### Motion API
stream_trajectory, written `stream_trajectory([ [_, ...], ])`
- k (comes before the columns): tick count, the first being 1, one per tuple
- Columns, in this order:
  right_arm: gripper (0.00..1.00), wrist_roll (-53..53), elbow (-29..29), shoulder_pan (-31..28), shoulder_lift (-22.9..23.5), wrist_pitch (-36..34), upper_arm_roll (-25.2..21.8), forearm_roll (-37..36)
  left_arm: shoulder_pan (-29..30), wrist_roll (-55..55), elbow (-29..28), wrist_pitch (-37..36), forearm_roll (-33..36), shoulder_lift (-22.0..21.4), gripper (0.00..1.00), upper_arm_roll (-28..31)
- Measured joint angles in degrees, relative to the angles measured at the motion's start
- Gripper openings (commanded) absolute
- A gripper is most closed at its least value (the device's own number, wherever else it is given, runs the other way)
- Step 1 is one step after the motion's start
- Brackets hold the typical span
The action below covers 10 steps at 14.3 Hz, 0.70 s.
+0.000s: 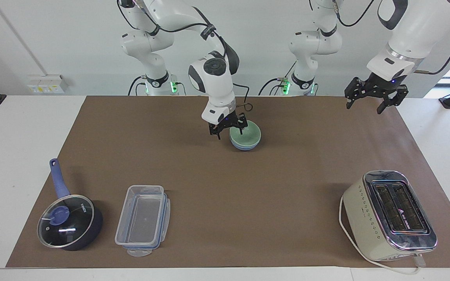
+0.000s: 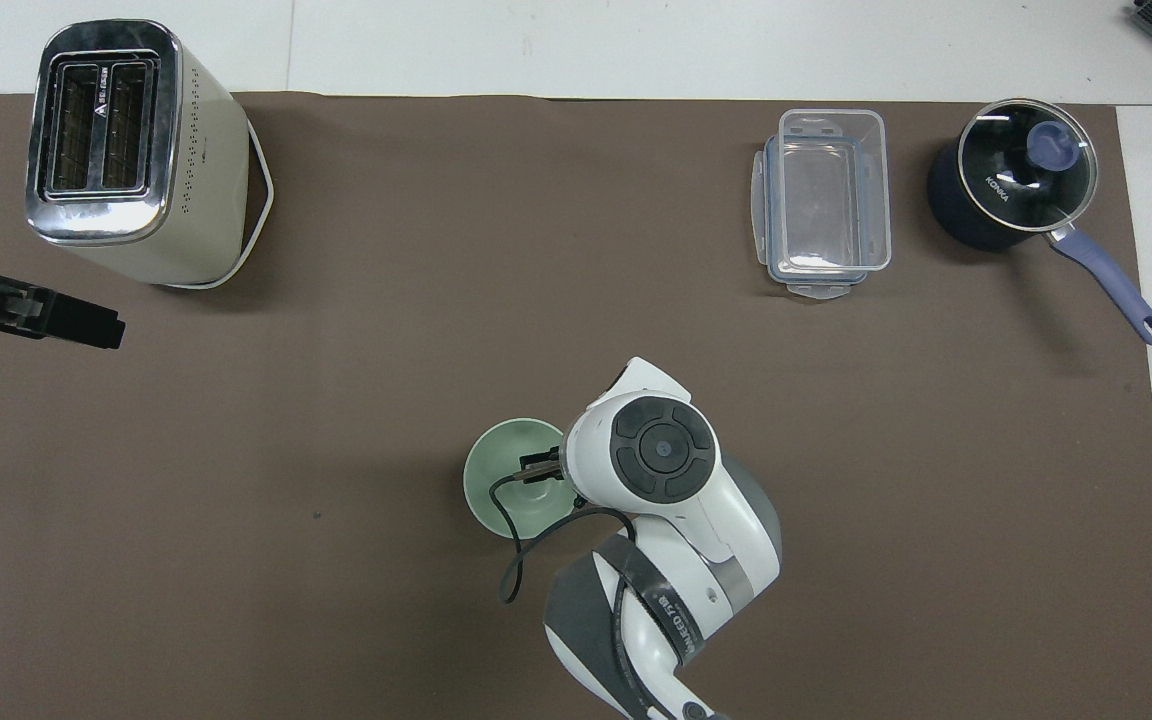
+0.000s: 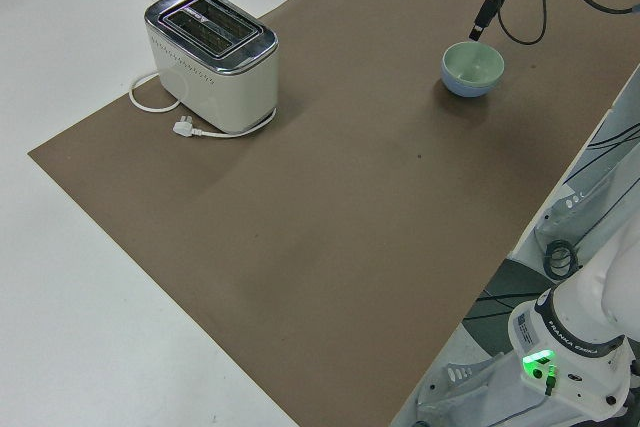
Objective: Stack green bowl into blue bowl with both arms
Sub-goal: 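Open the right gripper and withdraw it from the stacked bowls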
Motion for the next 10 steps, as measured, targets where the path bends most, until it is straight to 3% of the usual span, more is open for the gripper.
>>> stream_trajectory([
  [5, 1.00, 0.00, 4.55, -7.65, -4.98, -8.32, -0.27, -5.78, 0.01, 0.00, 0.00, 0.00, 0.00, 0.00, 1.00, 0.03],
  [10, 1.00, 0.00, 9.87, -12.46, -8.76, -16.68, -0.31, -6.28, 0.01, -0.11, 0.00, -0.22, 0.00, 0.00, 1.00, 0.04],
])
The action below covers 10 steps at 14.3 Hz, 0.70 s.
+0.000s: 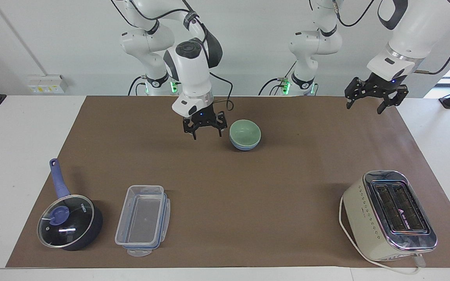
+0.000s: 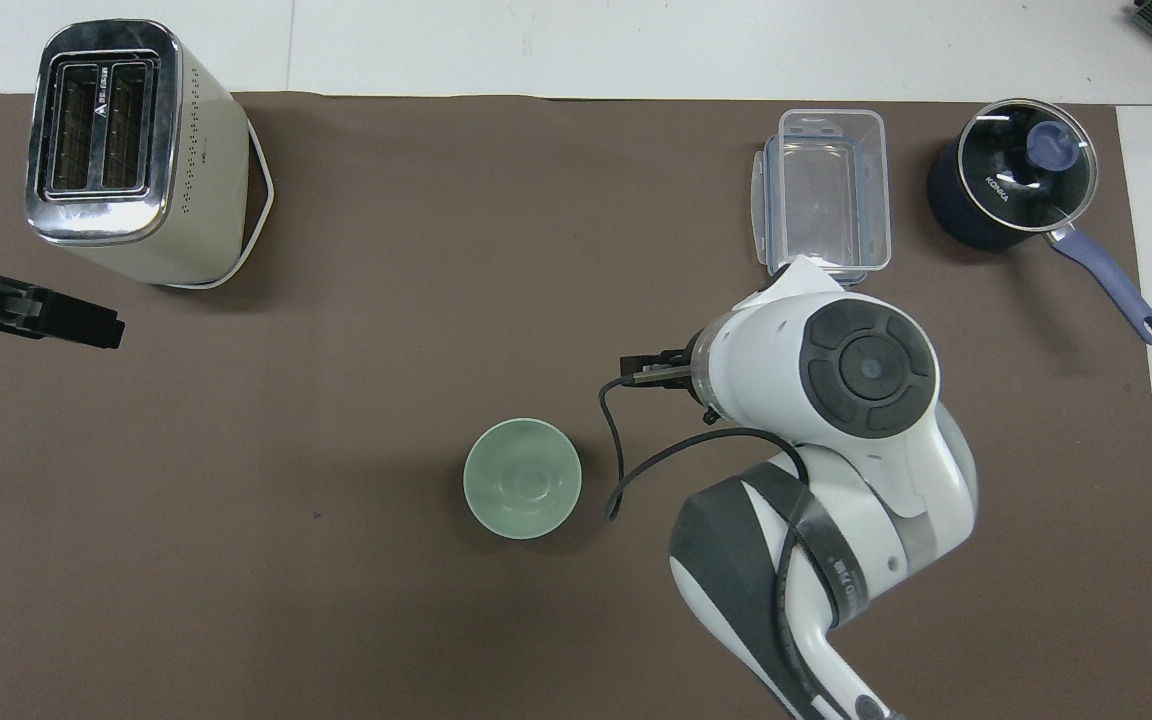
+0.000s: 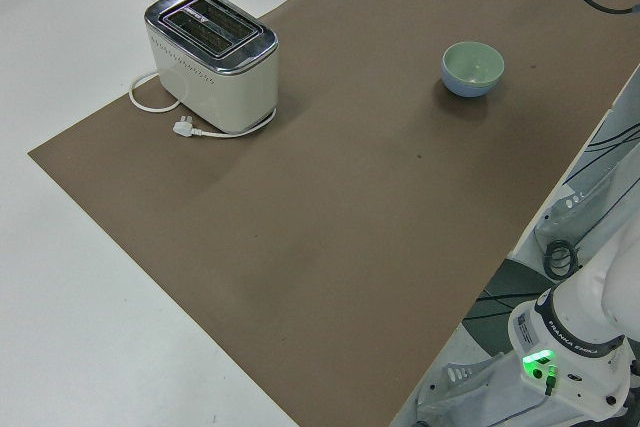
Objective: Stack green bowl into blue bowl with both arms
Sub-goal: 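Open the right gripper and withdraw it from the stacked bowls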
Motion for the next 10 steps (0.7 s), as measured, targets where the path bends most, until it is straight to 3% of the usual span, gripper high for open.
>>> stream_trajectory([
  [4, 1.00, 0.04, 4.02, -0.87, -2.70, -7.08, -0.84, 0.01, 0.01, -1.96, 0.00, -0.46, 0.00, -0.29, 1.00, 0.06],
  [10, 1.00, 0.04, 11.34, -0.95, -4.41, -18.11, -6.38, 0.01, 0.01, -2.25, 0.00, -1.48, 0.00, -0.85, 1.00, 0.11],
])
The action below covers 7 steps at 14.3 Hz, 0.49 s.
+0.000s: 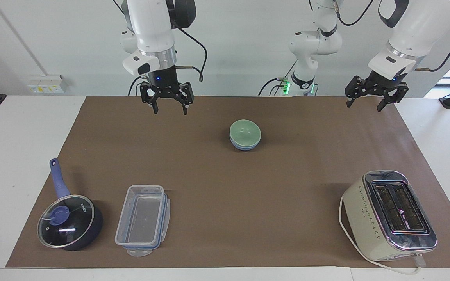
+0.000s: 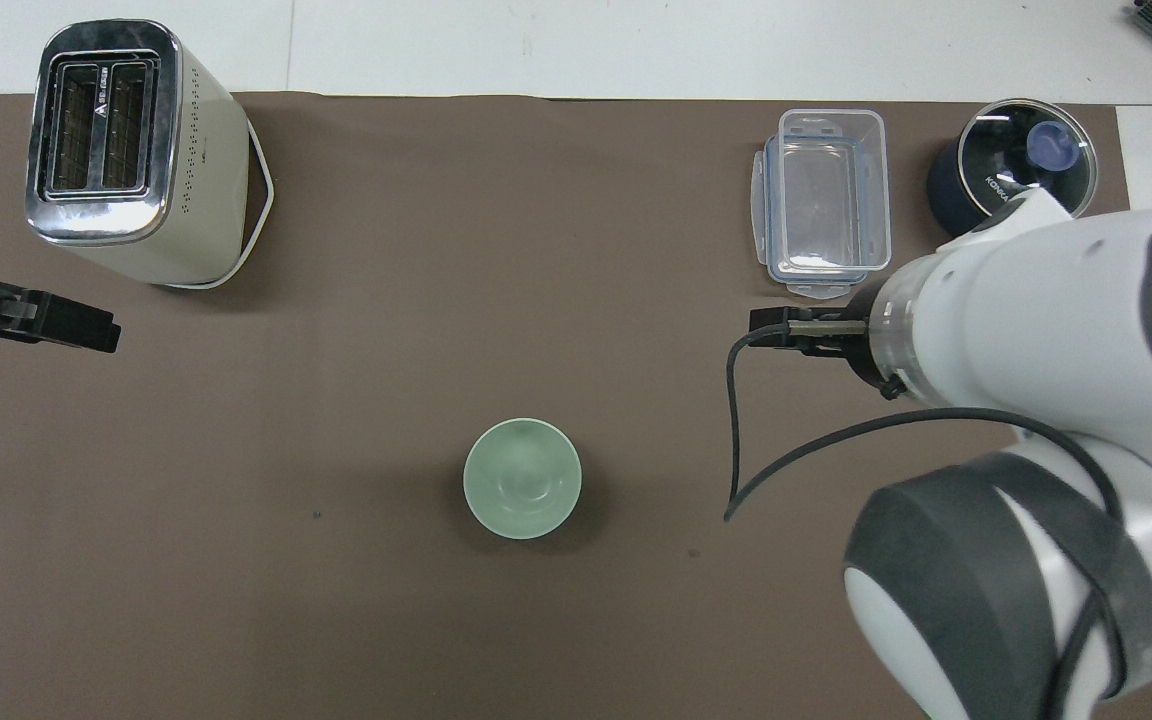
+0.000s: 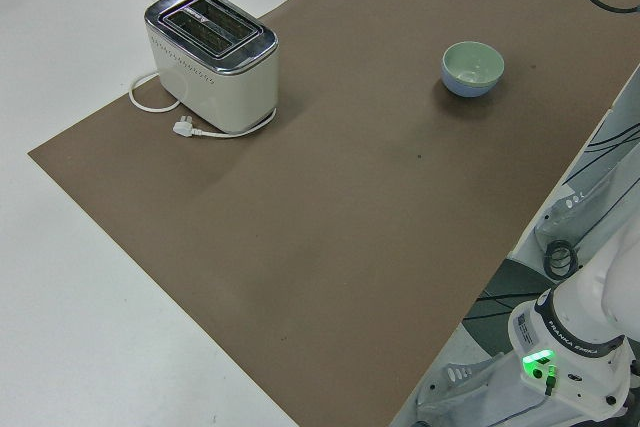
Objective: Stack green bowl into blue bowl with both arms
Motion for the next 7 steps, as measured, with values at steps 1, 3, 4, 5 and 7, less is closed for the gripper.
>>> stream_trajectory([
  [1, 1.00, 0.00, 0.80, -0.01, -0.16, -1.26, -1.39, 0.00, 0.00, 0.00, 0.00, 0.00, 0.00, 0.00, 1.00, 0.01],
  [3, 1.00, -0.01, 1.86, -0.03, -1.08, -3.58, -4.95, 0.04, 0.00, 0.00, 0.00, -0.01, 0.00, 0.00, 1.00, 0.01],
  [4, 1.00, -0.43, 2.09, -0.05, -1.72, -4.69, -6.77, 0.07, 0.00, 0.00, 0.00, -0.01, 0.00, 0.00, 1.00, 0.01],
  [5, 1.00, -1.74, 2.13, -0.05, -2.32, -5.84, -8.49, 0.07, 0.00, 0.00, 0.00, -0.02, 0.00, 0.00, 1.00, 0.01],
  [7, 1.00, -7.09, 2.11, -0.06, -3.11, -7.44, -12.08, 0.08, 0.00, 0.00, 0.00, -0.03, 0.00, 0.00, 1.00, 0.01],
])
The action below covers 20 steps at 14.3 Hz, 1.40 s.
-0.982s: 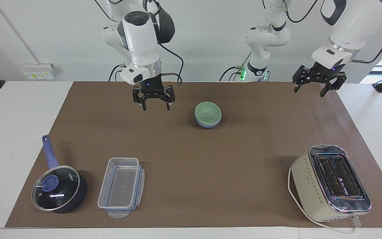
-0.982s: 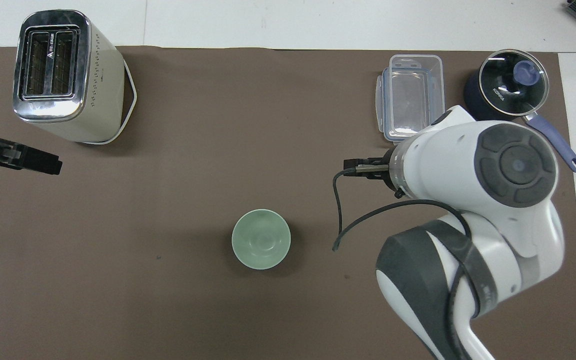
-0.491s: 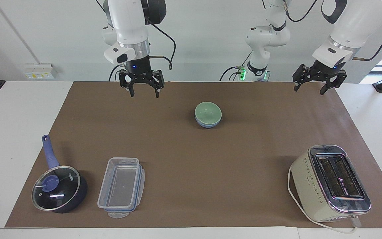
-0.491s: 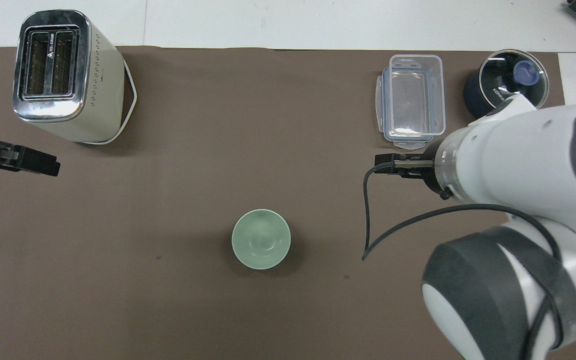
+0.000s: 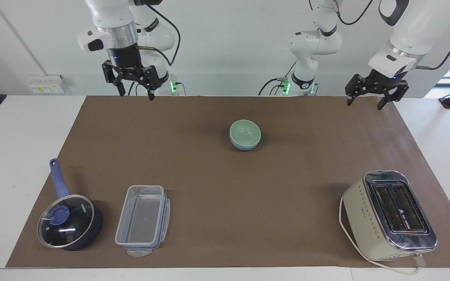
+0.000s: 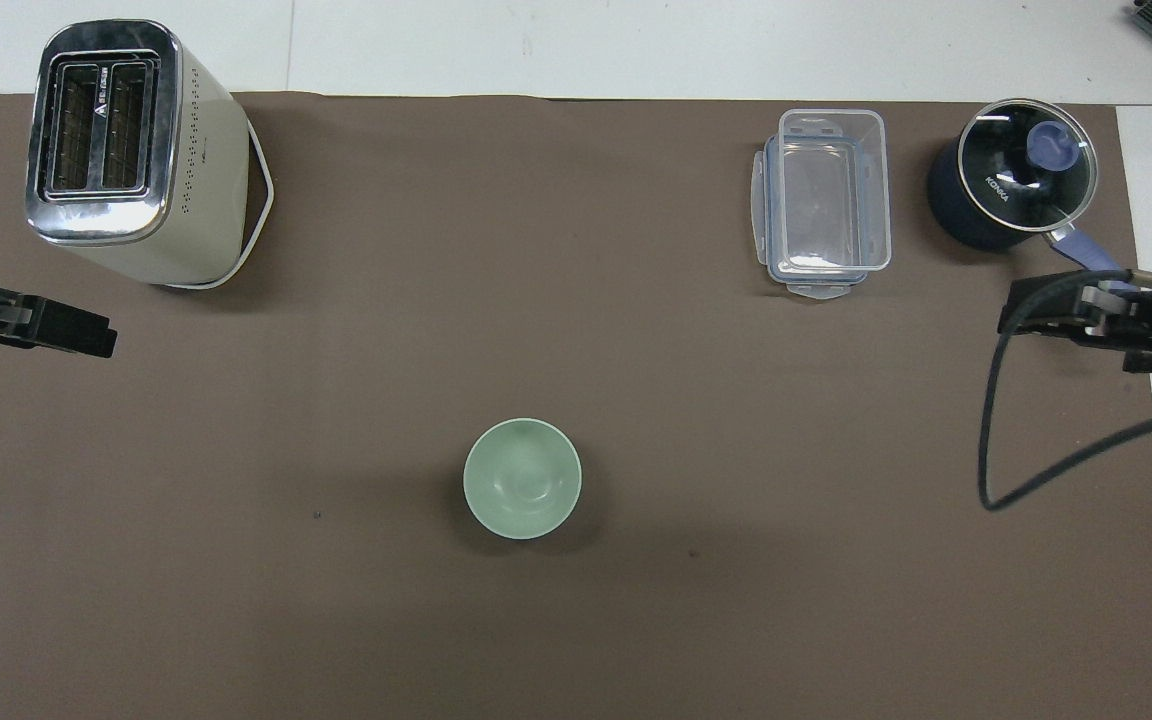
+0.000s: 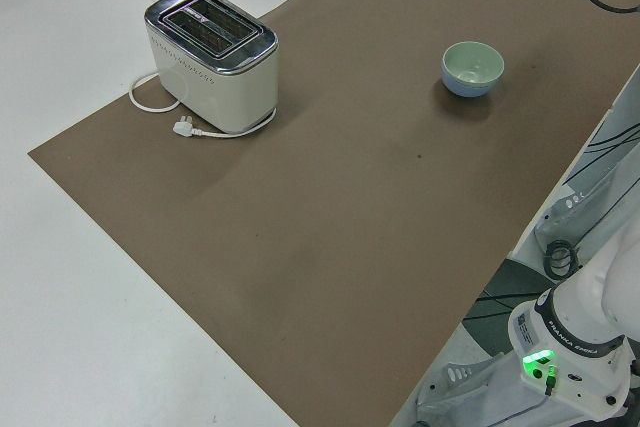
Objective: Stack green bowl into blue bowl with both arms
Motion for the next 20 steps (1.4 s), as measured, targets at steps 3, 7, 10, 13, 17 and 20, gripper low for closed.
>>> stream_trajectory([
  [3, 1.00, -8.63, -0.94, -0.03, -0.17, -0.62, -3.23, 0.02, 0.00, 0.00, 0.00, -0.01, 0.00, 0.00, 1.00, 0.00],
  [7, 1.00, -10.57, -1.98, -0.01, -0.15, -1.36, -3.24, 0.02, 0.00, 0.00, 0.00, -0.02, 0.00, 0.00, 1.00, 0.00],
  [10, 1.00, -10.59, -2.01, 0.00, -0.15, -2.23, -3.18, 0.02, 0.00, 0.00, 0.00, -0.02, 0.00, 0.00, 1.00, 0.00],
  [13, 1.00, -10.63, -2.09, 0.02, -0.15, -2.56, -3.09, 0.02, 0.00, 0.00, 0.00, -0.02, 0.00, 0.00, 1.00, 0.00],
  [17, 1.00, -10.68, -2.11, 0.02, -0.15, -3.37, -3.08, 0.02, 0.00, 0.00, -0.01, -0.04, 0.00, 0.00, 1.00, 0.00],
  [20, 1.00, -10.68, -2.12, 0.06, -0.15, -3.43, -2.92, 0.02, 0.00, 0.00, -0.02, -0.06, 0.00, 0.00, 1.00, 0.00],
])
